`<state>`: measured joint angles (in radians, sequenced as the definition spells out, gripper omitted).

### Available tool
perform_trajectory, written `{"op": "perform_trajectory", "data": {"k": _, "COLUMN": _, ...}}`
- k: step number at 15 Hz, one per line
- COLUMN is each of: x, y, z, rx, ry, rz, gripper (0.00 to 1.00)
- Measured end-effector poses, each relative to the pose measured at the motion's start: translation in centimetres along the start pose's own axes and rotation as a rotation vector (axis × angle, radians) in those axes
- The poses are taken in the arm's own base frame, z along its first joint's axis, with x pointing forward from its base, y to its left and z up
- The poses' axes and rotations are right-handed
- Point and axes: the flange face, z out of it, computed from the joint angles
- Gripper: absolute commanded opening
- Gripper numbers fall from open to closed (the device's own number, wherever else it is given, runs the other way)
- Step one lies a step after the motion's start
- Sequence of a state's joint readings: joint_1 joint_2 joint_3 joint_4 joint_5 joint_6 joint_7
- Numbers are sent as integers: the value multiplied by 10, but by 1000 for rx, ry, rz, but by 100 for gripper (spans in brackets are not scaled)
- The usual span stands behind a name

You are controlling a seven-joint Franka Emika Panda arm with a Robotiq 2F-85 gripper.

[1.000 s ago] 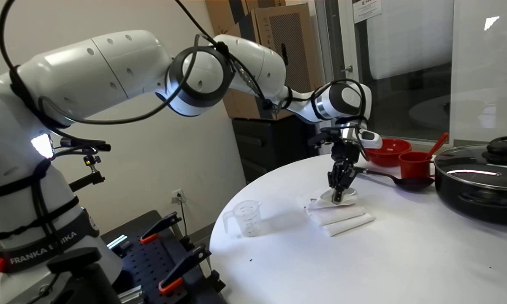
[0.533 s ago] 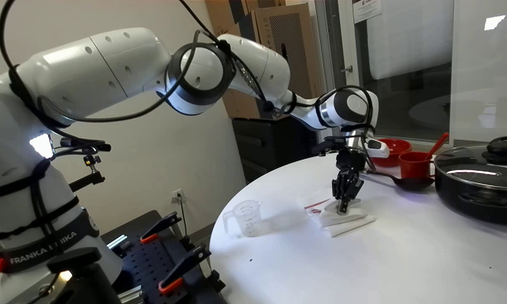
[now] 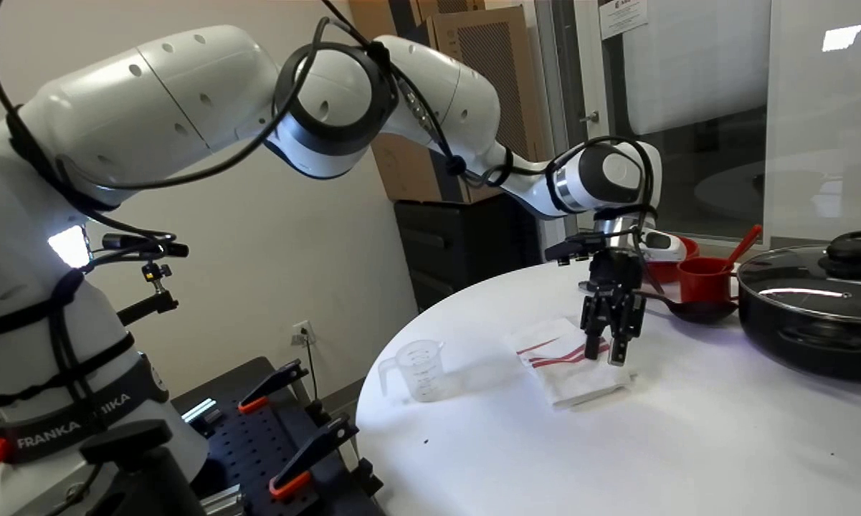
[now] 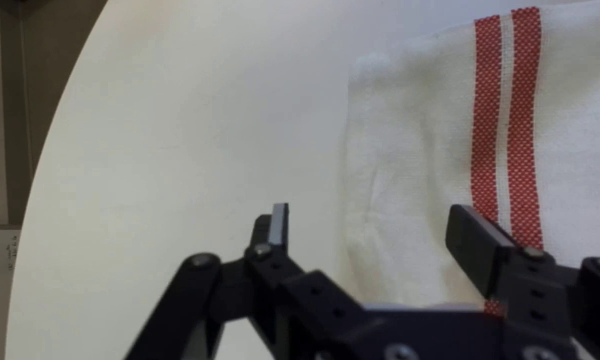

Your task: Fold the white towel

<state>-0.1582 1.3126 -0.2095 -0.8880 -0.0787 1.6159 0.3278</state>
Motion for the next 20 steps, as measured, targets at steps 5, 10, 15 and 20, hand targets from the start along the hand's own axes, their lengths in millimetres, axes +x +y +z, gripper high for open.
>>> {"op": "perform_trajectory", "data": {"k": 5, "x": -10, "y": 8, "z": -15, "rx": 31, "ry": 48, "rz": -1, "gripper": 100}}
{"op": "perform_trajectory", "data": {"k": 10, "x": -49, "y": -7, "z": -41, "rx": 48, "ry": 84, "rz": -42, "gripper": 100}}
{"op": "perform_trajectory", "data": {"k": 15, "x": -104, "y": -66, "z": -72, "rx": 129, "ry": 221, "rz": -98, "gripper": 100}}
{"op": "perform_trajectory", "data": {"k": 20, "x": -154, "y": -126, "z": -71, "rx": 180, "ry": 384, "rz": -137, "gripper": 100}}
